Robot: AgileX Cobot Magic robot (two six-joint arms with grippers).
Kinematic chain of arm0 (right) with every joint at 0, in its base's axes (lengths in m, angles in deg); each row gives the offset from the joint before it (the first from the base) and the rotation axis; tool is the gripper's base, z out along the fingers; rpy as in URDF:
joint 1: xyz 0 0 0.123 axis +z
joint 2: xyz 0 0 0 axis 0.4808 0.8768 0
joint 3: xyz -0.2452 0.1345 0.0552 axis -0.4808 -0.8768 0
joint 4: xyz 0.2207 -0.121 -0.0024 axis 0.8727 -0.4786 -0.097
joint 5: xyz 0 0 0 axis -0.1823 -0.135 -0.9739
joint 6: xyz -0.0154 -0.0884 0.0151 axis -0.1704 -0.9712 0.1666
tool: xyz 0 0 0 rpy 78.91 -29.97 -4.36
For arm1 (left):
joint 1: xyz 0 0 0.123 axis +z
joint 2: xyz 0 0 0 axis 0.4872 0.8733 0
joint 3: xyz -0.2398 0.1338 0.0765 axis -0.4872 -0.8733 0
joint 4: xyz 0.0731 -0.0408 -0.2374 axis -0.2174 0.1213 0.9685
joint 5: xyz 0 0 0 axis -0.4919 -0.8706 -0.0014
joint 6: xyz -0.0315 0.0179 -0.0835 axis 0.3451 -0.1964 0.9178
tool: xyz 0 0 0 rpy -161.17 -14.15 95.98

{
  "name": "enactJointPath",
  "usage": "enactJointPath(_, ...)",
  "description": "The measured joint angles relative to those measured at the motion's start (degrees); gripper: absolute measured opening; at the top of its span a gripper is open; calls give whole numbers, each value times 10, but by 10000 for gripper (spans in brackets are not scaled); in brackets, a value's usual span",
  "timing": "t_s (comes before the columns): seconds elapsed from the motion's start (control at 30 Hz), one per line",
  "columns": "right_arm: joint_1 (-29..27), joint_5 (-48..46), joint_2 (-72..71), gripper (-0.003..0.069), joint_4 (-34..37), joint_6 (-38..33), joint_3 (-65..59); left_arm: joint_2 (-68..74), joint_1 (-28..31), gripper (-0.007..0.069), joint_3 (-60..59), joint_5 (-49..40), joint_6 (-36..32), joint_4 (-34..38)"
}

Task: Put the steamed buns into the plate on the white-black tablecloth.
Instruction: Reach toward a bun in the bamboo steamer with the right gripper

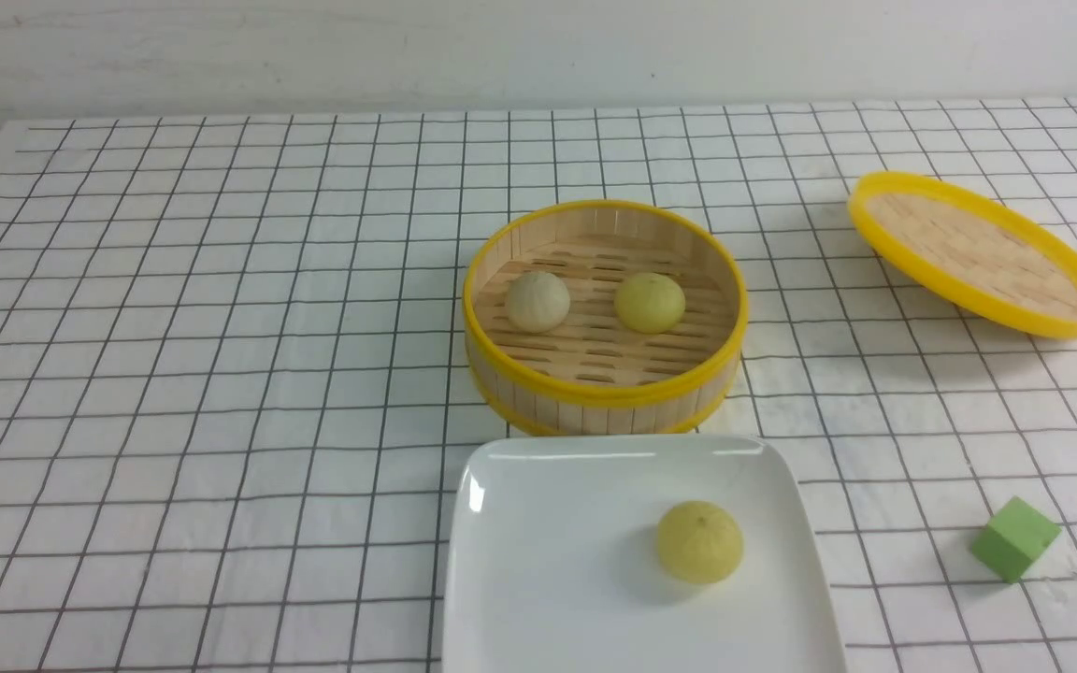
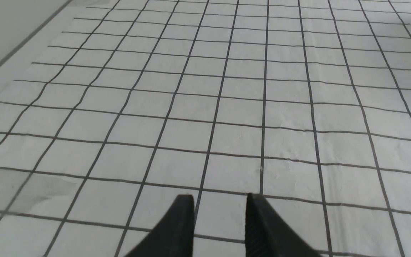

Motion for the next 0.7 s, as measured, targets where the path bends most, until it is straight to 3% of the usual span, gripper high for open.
enactJointPath(0.7,0,0,0,240,0,0,0,0,0,242,0,0,0,-17)
